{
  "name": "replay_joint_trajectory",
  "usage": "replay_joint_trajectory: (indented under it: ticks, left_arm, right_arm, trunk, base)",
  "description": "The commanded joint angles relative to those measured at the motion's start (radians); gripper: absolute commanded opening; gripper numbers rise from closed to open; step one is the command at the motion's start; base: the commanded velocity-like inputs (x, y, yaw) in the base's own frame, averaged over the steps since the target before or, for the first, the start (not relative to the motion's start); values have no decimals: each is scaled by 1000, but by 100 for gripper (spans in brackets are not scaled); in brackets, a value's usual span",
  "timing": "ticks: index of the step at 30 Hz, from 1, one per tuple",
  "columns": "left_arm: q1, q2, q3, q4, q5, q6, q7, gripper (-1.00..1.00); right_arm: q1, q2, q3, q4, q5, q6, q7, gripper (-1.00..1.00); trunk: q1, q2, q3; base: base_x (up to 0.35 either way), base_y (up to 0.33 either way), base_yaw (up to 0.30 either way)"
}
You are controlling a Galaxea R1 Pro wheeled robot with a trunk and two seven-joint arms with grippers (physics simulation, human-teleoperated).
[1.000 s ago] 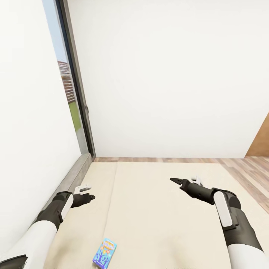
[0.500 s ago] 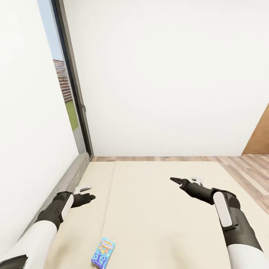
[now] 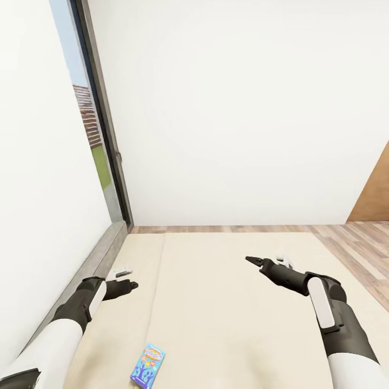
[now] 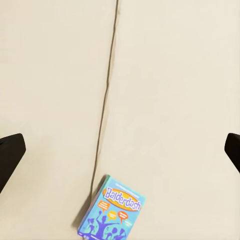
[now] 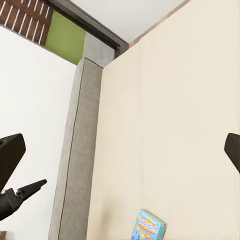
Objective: Put all the toys in the child's room - the three board games (two on the bed and one on the table), the two jigsaw puzzles on the table, and the tennis ball on the table - inside the toy box on the table in the child's room.
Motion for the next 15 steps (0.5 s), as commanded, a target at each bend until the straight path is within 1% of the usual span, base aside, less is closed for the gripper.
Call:
replay_joint_trajectory:
  ticks: [1, 15]
  left_arm:
    - [-1, 0, 4, -1, 3, 6, -3, 100]
    - [-1, 1, 4, -1, 3, 6, -5, 100]
  right_arm:
    - [-1, 0, -1, 0, 7, 4, 8, 100]
    - [-1, -5, 3, -8, 6, 4, 19, 100]
  trunk:
    - [1, -2, -2]
    - [1, -2, -3]
  base:
    - [0, 0, -3]
    - [0, 0, -1]
